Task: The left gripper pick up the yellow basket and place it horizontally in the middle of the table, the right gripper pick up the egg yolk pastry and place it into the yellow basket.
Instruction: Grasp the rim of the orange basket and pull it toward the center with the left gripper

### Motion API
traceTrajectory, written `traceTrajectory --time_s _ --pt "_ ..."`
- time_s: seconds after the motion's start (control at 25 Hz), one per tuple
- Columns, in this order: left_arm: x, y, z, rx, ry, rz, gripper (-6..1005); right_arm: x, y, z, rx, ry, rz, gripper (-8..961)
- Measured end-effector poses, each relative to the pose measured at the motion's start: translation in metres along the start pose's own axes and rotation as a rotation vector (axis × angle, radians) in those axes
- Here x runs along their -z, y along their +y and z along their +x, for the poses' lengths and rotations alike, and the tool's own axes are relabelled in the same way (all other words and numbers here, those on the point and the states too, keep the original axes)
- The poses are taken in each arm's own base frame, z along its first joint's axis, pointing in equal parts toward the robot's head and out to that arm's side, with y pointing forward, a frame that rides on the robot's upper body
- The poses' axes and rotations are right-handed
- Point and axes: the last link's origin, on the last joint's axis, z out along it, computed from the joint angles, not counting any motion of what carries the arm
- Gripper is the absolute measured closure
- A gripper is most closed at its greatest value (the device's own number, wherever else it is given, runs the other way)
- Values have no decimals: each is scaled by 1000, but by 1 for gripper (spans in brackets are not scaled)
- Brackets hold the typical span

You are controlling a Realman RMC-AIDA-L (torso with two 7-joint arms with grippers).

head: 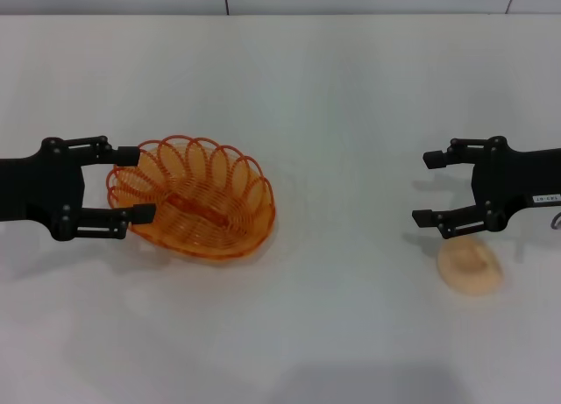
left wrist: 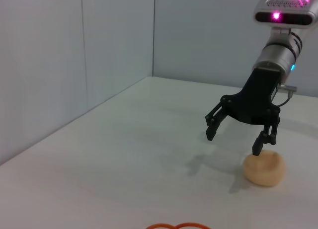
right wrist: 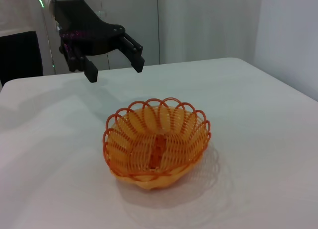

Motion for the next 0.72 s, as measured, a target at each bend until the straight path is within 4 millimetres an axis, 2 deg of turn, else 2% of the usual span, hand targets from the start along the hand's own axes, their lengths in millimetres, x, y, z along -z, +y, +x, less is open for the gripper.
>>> traceTrajectory --time_s 0.72 --pt "0 0 0 1 -3 -4 210 2 2 1 -2 -14 6 81"
